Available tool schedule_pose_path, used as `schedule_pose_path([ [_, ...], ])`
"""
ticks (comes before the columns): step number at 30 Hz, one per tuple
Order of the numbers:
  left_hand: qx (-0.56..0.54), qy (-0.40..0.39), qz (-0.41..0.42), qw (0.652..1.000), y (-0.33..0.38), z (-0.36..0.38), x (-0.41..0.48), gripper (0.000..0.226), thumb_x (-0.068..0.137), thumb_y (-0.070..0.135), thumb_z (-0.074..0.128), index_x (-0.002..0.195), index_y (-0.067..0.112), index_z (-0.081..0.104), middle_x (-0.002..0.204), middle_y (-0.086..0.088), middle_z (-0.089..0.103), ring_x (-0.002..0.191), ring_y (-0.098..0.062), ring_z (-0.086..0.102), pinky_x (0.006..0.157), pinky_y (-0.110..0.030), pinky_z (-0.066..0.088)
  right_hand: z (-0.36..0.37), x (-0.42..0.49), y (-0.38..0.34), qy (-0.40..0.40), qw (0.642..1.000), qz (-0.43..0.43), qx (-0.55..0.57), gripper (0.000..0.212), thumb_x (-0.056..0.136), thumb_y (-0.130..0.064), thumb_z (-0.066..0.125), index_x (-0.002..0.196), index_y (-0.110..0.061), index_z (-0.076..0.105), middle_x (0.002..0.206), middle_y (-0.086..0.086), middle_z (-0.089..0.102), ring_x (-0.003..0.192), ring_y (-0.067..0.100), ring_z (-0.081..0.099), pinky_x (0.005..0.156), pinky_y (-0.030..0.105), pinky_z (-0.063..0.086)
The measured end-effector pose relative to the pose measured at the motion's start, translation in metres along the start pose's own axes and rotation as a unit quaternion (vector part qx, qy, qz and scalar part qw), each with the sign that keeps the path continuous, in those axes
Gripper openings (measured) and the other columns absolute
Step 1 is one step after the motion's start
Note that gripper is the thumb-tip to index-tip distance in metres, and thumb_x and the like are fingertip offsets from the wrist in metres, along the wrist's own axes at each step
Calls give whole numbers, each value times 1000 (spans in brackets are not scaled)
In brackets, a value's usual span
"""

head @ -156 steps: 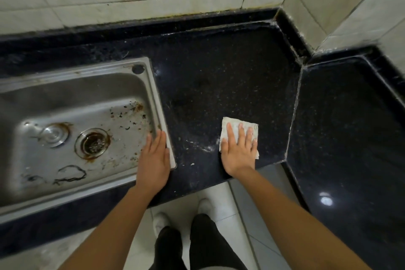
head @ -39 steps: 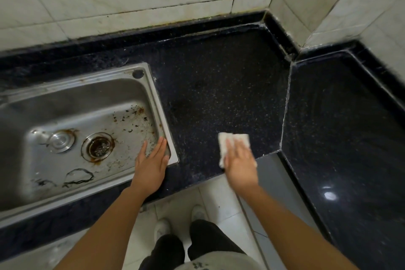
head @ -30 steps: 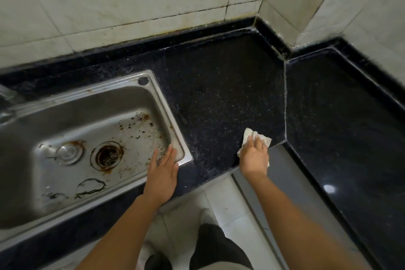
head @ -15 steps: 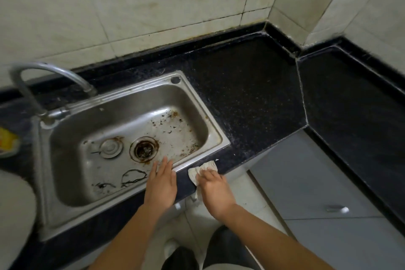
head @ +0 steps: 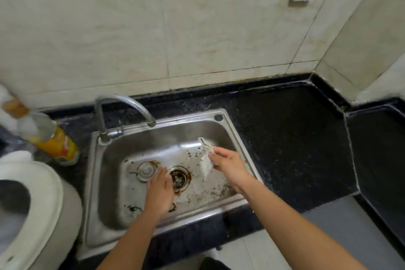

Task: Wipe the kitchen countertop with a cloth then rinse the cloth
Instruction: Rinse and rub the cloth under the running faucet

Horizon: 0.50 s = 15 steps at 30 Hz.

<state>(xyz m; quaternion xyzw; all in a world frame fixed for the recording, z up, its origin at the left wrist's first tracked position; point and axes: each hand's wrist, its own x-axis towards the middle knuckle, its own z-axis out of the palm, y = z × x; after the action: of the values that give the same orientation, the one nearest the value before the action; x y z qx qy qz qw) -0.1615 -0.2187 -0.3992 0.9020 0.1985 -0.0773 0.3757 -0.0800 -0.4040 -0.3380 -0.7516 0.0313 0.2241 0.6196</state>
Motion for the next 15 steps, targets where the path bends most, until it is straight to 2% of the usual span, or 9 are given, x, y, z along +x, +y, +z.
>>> schedule_pose_path([
  [3,-27,36,-31,999,-4,-10,26,51,102,31,22,144,5,34,153,-8,29,142,-24,23,119,-38,10,9,40,-14,-35,999,-11,-8,22,91,-12,62,108,-18,74,100,16,72,89,23,63,88,42,51],
  [5,-41,66,-46,996,-4,-20,43,51,102,29,23,137,-2,41,148,-16,37,138,-30,29,118,-42,13,18,66,-17,-63,998,-7,-20,25,89,-13,65,113,-16,72,105,10,73,98,20,65,94,39,51],
  [7,-35,95,-72,992,-3,-32,58,47,102,24,28,143,1,36,152,-13,31,143,-24,21,118,-34,7,26,87,-19,-77,996,-14,-47,26,88,-14,67,114,-15,71,117,-1,67,107,13,62,93,23,50],
  [8,-37,112,-79,990,-3,-39,65,46,102,21,30,144,4,34,153,-11,29,144,-22,19,117,-32,5,30,96,-21,-80,995,-26,-60,24,88,-13,68,112,-14,71,121,-5,63,106,8,59,87,12,47],
  [9,-43,129,-86,987,-3,-46,73,45,102,20,31,145,5,33,153,-11,28,144,-21,18,116,-31,5,34,105,-23,-85,993,-37,-74,23,88,-12,69,110,-13,71,123,-6,58,103,4,57,80,7,46],
  [11,-46,150,-94,983,-8,-56,88,45,102,21,32,145,6,34,154,-11,27,143,-21,18,115,-31,6,43,120,-23,-98,990,-51,-91,17,86,-11,71,101,-18,73,127,-3,52,104,6,55,83,18,52],
  [13,-36,158,-104,981,-16,-66,101,46,101,23,34,145,7,34,154,-12,26,143,-25,19,116,-37,10,53,131,-24,-103,986,-51,-118,18,83,-16,74,88,-33,72,126,-5,49,118,15,49,96,41,51],
  [14,-27,165,-103,981,-19,-70,107,47,101,23,35,145,8,32,154,-12,25,142,-28,18,116,-39,13,57,135,-25,-103,984,-51,-134,19,83,-19,75,86,-37,72,124,-8,47,122,15,43,100,44,47],
  [15,-18,176,-98,979,-19,-74,112,48,100,22,37,146,8,31,155,-13,22,142,-29,17,115,-41,16,61,139,-25,-103,982,-49,-151,16,83,-20,75,91,-35,72,124,-9,44,122,11,37,104,40,43],
])
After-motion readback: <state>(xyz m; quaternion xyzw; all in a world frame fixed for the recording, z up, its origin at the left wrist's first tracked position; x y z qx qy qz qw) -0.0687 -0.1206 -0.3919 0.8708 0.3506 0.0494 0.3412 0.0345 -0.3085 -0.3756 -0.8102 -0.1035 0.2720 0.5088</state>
